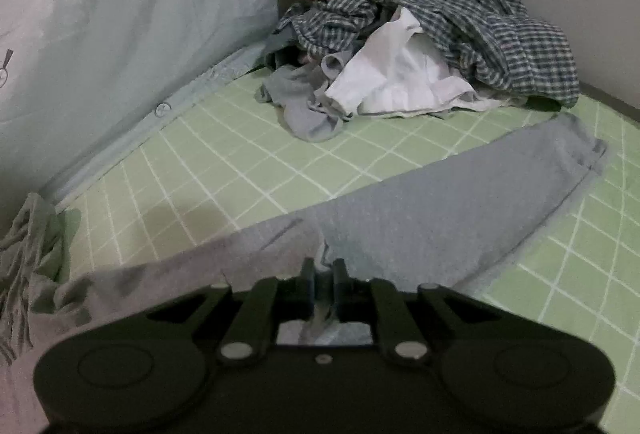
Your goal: Fold clothes
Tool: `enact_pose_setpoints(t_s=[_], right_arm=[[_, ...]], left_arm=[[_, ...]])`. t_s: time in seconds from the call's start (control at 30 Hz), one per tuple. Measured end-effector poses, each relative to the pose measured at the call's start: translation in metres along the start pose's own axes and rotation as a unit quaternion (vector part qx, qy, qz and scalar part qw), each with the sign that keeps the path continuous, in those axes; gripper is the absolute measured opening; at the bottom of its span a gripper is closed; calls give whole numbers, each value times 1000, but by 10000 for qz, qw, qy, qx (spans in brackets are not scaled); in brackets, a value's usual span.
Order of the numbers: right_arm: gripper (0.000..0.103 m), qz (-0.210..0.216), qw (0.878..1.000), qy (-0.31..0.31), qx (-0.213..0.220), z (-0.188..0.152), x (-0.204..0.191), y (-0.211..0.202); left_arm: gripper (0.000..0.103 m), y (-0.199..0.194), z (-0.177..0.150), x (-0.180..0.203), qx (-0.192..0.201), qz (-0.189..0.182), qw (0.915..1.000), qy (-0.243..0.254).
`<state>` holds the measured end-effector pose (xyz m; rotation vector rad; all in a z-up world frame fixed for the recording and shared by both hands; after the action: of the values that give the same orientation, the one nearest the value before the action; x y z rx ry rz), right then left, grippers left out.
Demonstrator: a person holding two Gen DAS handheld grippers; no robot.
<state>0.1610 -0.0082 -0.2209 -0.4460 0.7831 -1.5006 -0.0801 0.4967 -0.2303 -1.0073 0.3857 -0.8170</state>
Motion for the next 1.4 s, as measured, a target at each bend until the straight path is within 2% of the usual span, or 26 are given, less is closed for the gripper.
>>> enact_pose_setpoints(t_s=[0.13, 0.17, 0.23, 0.33, 0.5, 0.63, 0.67, 0.73, 0.77, 0.8, 0.83, 0.87, 0.9, 0.97, 1.07, 1.13, 1.27, 1.4], right_arm=[[8, 93, 9999, 52, 37, 0, -6, -8], [8, 143, 9999, 59, 70, 0, -9, -12], [8, 360, 9993, -14, 139, 1, -26, -22], [8, 904, 9959, -26, 88, -4, -61, -36], [8, 2021, 9780, -382, -341, -43, -150, -58], [10, 2546, 9570, -986, -977, -96, -205, -64], [16, 2673, 9501, -1136, -1135, -109, -218, -66], [44, 2905, 9355, -1422, -1422, -134, -242, -70], [63, 2895, 9352, -1494, -1384, -134, -240, -72], [75, 2886, 9349, -1566, -1346, -134, -239, -74], [79, 2878, 9347, -1640, -1291, -134, -238, -77], [88, 2881, 9352, -1729, -1123, -128, -234, -82], [101, 2882, 9353, -1817, -953, -122, -231, -87], [103, 2708, 9402, -1998, -527, -106, -218, -92], [103, 2207, 9488, -2249, 203, -78, -192, -95], [103, 1518, 9631, -2168, 483, -59, -165, -83], [103, 306, 9736, -2225, 398, -43, -112, -54], [103, -6, 9753, -2207, 105, -39, -70, -31]], left_arm=[[5, -13, -3, -3, 51, -122, 9999, -45], [13, -16, -4, -4, 69, -156, 9998, -52], [21, -23, -7, -2, 92, -222, 9997, -27], [24, -27, -16, 3, 21, -370, 9993, -96], [25, -36, -27, 5, -28, -412, 9991, -67], [30, -46, -30, 7, 9, -426, 9991, -37], [32, -47, -30, 8, 22, -421, 9991, -21], [37, -53, -31, 11, 57, -415, 9991, 49], [42, -55, -32, 13, 75, -412, 9991, 86], [44, -57, -32, 18, 106, -443, 9989, 148], [52, -58, -31, 24, 141, -482, 9985, 215], [61, -60, -31, 29, 176, -522, 9981, 282], [66, -61, -30, 35, 211, -562, 9976, 350], [78, -64, -30, 46, 282, -641, 9964, 485], [88, -68, -28, 66, 388, -780, 9937, 710], [88, -66, -27, 84, 422, -866, 9916, 862], [88, -54, -26, 115, 375, -965, 9893, 1026], [85, -42, -25, 146, 329, -1065, 9866, 1191]])
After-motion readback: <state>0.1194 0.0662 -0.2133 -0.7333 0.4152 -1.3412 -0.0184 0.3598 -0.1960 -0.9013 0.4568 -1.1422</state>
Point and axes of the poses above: each gripper's, at about its wrist camera, not at the fingertips, and y roughly the way its jaws point, x to its right, z to its top, the point moved 8 cm from there along y, roughly the way its jaws point, and after that the axes turned 1 degree about y, right-handed, at the moved point
